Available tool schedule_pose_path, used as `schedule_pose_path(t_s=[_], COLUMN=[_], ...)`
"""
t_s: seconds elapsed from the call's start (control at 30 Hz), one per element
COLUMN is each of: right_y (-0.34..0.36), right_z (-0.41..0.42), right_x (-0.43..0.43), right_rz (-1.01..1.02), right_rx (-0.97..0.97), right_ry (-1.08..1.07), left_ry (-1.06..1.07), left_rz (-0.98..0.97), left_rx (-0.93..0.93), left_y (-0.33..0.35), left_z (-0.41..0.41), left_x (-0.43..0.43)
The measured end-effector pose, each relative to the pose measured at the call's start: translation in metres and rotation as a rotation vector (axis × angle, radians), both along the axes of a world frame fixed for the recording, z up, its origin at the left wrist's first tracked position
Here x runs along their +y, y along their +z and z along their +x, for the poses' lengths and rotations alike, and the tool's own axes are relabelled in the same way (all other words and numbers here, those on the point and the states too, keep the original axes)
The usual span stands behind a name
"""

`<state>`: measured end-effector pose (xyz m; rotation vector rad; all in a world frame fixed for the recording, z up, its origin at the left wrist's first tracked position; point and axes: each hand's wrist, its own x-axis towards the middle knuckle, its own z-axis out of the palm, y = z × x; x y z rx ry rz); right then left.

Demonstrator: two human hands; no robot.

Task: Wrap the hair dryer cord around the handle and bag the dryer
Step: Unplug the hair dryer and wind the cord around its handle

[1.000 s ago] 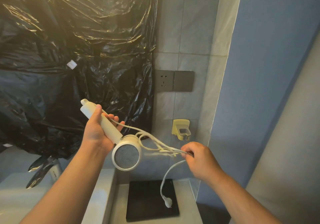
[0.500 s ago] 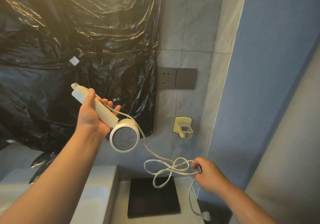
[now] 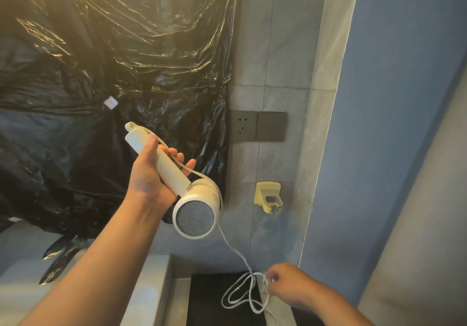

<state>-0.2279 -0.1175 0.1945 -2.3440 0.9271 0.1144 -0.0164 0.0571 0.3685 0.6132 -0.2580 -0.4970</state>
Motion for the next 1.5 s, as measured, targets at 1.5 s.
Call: schedule_pose_path(t_s=[1.5], right_y=[0.112], right_z=[0.032], right_x=[0.073], right_rz=[0.968], right_rx=[-0.898], right_ry=[-0.299], left_ry=[0.135], left_rz=[0.214], left_rx=[-0.372], left_y=[-0.010], left_z=[-0.044], left_x=[0.002])
